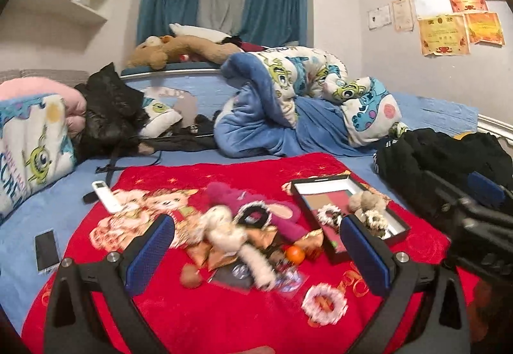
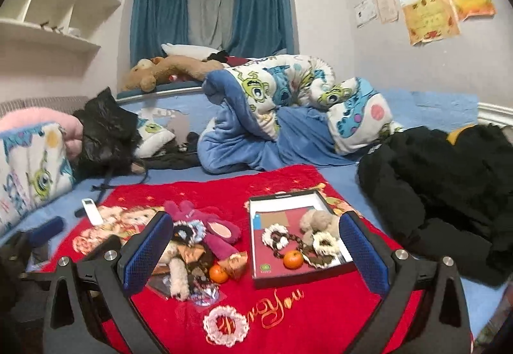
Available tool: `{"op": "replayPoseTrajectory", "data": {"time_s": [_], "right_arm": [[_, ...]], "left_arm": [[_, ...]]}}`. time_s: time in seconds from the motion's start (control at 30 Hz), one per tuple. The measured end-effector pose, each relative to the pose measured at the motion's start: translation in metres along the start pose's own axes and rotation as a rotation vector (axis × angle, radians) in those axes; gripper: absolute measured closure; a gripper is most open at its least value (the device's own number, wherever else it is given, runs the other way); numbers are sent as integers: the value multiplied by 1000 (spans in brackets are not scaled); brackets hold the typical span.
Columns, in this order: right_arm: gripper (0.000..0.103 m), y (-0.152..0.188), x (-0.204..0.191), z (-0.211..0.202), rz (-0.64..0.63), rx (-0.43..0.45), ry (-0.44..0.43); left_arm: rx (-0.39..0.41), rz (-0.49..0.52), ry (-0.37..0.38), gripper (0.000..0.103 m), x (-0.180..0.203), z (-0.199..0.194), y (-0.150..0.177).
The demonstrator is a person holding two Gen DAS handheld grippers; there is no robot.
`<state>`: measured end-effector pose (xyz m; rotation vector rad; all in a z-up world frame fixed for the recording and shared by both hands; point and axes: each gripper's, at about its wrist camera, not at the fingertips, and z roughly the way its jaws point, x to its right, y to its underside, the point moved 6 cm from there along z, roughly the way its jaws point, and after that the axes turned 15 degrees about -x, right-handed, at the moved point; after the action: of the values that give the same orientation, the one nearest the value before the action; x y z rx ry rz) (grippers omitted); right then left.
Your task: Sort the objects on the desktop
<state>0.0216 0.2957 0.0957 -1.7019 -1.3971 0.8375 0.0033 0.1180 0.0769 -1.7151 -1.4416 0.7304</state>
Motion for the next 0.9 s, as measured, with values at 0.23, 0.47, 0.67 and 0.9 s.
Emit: {"op": "replayPoseTrajectory", "data": {"time_s": [0.23, 0.47, 0.67, 0.9], "right_arm": [[0, 51, -11, 22, -25, -68, 24], [0, 70, 2, 48, -39, -171, 68], [0, 74, 18, 58, -34, -200, 102], [0, 79, 25, 59, -29, -194, 180]], "left_arm": [[-84, 60, -43, 0, 0, 24, 51], [-184, 38, 40, 0, 0, 48, 72], [-183, 30, 49, 0, 1, 49, 71], [-184, 32, 57, 0, 3, 48, 69]]}}
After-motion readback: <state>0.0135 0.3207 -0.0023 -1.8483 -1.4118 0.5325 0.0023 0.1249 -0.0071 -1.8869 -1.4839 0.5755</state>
